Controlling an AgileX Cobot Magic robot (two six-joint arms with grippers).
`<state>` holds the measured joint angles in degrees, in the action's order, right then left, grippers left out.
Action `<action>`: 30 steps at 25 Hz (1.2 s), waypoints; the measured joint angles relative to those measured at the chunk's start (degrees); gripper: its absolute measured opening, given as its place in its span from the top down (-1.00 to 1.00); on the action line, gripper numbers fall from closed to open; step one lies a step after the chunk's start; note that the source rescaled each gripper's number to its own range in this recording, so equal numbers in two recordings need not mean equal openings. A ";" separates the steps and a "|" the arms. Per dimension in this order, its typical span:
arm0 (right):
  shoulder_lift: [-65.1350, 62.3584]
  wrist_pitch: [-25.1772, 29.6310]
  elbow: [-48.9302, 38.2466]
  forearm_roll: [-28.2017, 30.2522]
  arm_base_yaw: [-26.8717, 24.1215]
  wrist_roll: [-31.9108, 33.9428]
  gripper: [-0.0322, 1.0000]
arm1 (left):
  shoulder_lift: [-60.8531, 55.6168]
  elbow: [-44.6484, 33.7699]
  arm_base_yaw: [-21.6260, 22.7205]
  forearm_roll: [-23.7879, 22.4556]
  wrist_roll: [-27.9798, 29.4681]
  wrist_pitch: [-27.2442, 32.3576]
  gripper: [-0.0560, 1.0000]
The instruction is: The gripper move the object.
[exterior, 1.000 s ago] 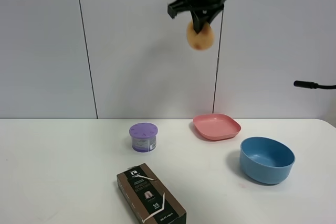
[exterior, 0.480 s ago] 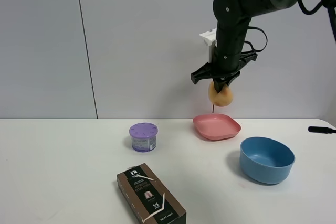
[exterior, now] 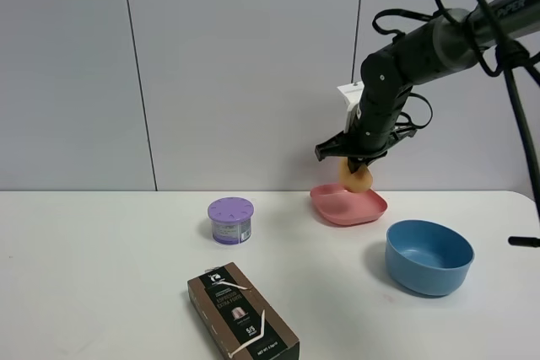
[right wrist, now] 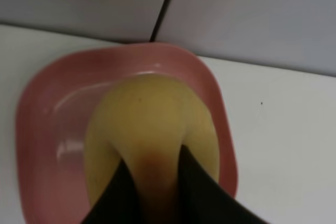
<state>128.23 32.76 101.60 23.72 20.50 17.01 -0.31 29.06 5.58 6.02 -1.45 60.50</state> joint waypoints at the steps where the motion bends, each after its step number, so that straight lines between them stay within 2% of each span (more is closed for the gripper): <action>1: 0.92 -0.84 0.00 0.33 0.00 0.04 0.94 | 0.00 0.00 0.00 0.00 0.00 0.00 -1.00; 9: 4.74 -5.67 0.00 1.17 0.00 1.07 0.89 | 0.00 0.00 0.00 0.00 0.00 0.00 -1.00; 12: 5.16 -5.61 0.00 1.20 0.00 1.12 0.50 | 0.00 0.00 0.00 0.00 0.00 0.00 -1.00; 15: 5.24 -5.25 0.00 1.20 0.00 1.12 -0.14 | 0.00 0.00 0.00 0.00 0.00 0.00 -1.00; 18: 5.17 -3.82 0.00 1.20 0.00 1.12 -0.48 | 0.00 0.00 0.00 0.00 0.00 0.00 -1.00; 22: 3.55 1.39 0.28 1.20 0.00 0.89 -0.57 | 0.00 0.00 0.00 0.00 0.00 0.00 -1.00; 26: -3.87 5.00 0.80 0.75 0.00 -0.21 -0.58 | 0.00 0.00 0.00 0.00 0.00 0.00 -1.00; 30: -14.02 7.53 0.99 -4.04 0.00 -5.85 -0.58 | 0.00 0.00 0.00 0.00 0.00 0.00 -1.00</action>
<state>114.22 40.29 102.59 19.68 20.50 11.17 -0.31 29.06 5.58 6.02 -1.45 60.50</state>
